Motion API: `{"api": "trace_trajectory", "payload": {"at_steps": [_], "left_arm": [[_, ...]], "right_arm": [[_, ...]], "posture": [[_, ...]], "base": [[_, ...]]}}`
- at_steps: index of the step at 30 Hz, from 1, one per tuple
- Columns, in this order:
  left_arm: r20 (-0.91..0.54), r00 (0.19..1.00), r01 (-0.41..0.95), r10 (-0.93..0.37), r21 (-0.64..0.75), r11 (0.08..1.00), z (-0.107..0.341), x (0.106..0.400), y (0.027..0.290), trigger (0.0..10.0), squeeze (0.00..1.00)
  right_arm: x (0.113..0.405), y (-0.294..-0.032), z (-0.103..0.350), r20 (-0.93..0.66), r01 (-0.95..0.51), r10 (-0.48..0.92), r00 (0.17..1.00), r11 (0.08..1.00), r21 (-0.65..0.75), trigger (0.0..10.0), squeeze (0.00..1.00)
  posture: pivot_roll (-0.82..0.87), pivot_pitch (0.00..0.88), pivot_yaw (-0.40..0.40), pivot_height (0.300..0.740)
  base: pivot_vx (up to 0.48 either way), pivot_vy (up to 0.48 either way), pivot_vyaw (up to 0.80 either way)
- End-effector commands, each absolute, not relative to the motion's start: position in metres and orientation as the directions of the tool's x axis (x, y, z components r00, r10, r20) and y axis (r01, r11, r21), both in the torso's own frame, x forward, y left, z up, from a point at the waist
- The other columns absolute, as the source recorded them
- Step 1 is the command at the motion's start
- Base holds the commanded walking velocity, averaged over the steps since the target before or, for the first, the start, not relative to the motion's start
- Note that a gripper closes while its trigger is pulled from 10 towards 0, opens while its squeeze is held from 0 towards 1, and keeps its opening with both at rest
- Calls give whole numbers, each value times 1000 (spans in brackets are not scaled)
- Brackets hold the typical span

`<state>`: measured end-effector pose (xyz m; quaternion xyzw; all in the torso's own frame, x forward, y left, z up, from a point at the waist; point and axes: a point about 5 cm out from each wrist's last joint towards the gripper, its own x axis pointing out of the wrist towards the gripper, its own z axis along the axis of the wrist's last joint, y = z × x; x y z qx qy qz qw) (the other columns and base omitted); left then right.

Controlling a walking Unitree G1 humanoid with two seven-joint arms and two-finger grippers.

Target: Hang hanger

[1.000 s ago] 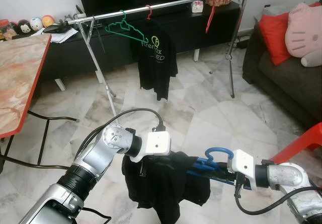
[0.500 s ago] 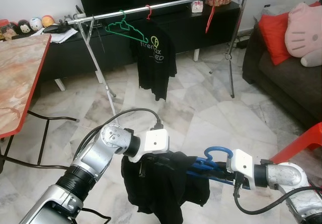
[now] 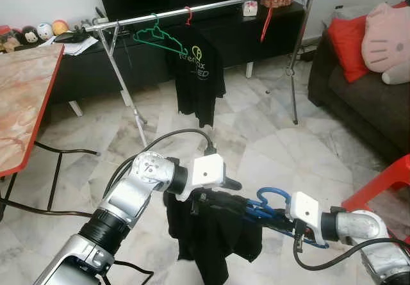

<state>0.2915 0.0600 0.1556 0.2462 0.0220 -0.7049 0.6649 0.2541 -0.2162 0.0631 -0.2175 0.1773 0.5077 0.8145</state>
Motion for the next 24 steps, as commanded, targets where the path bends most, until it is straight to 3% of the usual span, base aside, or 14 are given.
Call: {"api": "trace_trajectory", "payload": {"at_steps": [1, 4, 6, 10, 12, 16, 17, 18, 19, 23, 24], "left_arm": [[-365, 31, 938, -931, 333, -100, 165, 295, 62, 10000, 1000], [-328, 78, 931, -942, 363, -49, 171, 300, 63, 10000, 1000], [-263, 166, 916, -950, 397, 50, 180, 310, 65, 10000, 1000], [-204, 228, 897, -952, 425, 124, 185, 315, 66, 10000, 1000], [-132, 306, 867, -943, 447, 219, 185, 318, 63, 10000, 1000], [-110, 377, 839, -920, 461, 288, 180, 322, 64, 10000, 1000], [-96, 464, 801, -881, 469, 371, 169, 326, 67, 10000, 553], [-95, 499, 785, -861, 472, 402, 162, 327, 69, 10000, 553], [-110, 539, 766, -835, 476, 431, 156, 328, 71, 10000, 0], [-139, 599, 746, -789, 455, 486, 137, 325, 70, 10000, 0], [-137, 636, 729, -759, 427, 535, 130, 323, 67, 10000, 0]], "right_arm": [[265, -213, 73, -457, -875, 747, 484, 424, -234, 0, 0], [271, -213, 75, -431, -844, 726, 536, 468, -262, 0, 0], [276, -214, 75, -407, -803, 692, 596, 524, -285, 0, 0], [281, -214, 73, -397, -759, 647, 651, 574, -308, 0, 0], [288, -211, 75, -356, -708, 613, 705, 633, -313, 0, 0], [293, -209, 76, -337, -671, 581, 741, 662, -333, 0, 0], [298, -208, 77, -319, -633, 547, 774, 693, -345, 0, 0], [300, -207, 78, -309, -615, 532, 788, 709, -347, 0, 0], [301, -206, 79, -298, -604, 526, 796, 715, -352, 0, 0], [306, -207, 83, -274, -558, 486, 830, 738, -379, 0, 0], [311, -207, 86, -260, -532, 464, 846, 755, -382, 0, 0]], "posture": [[-169, 0, 78, 740], [-170, 0, 79, 740], [-168, 0, 78, 740], [-166, 0, 76, 740], [-167, 0, 78, 740], [-168, 0, 79, 740], [-166, 0, 77, 740], [-165, 0, 77, 740], [-165, 0, 77, 740], [-159, 0, 73, 740], [-160, 0, 72, 740]], "base": [[0, 0, 0], [0, 0, 0], [0, 0, 0], [0, 0, 0], [0, 0, 0], [0, 0, 0], [0, 0, 0], [0, 0, 0], [0, 0, 0], [0, 0, 0], [0, 0, 0]]}}
